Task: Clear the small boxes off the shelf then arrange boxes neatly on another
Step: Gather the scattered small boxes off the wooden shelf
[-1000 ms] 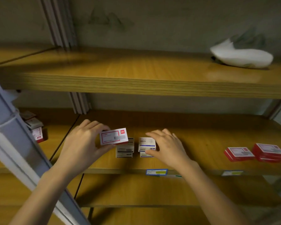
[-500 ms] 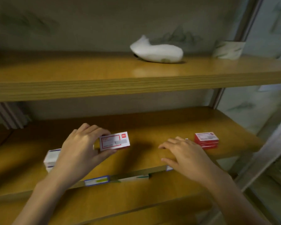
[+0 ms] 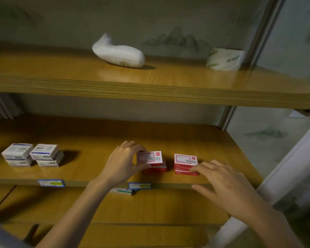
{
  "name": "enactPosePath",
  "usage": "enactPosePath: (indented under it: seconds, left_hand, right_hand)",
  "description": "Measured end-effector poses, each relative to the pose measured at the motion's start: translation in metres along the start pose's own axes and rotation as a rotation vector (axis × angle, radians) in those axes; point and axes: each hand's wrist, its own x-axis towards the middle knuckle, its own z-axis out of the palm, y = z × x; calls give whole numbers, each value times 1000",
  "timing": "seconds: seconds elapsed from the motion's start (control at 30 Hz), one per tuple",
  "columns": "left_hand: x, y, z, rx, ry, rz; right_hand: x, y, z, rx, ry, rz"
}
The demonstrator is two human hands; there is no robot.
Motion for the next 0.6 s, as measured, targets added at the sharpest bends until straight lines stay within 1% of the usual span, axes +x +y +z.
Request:
enactPosePath:
  seconds: [0.2, 0.4, 0.47, 0.6]
  left_hand:
    - [18, 4, 28, 45, -97, -82]
    - [18, 6, 28, 63, -187, -126]
    - [13, 6, 19, 88, -142, -130]
    - [-11, -1, -9, 260, 29, -142]
  right_hand:
    - [-8, 25, -2, 20, 5, -6]
    - [0, 30, -1, 29, 38, -12]
    - [8, 26, 0, 36, 51, -29]
    - [28, 9, 2, 87, 65, -110]
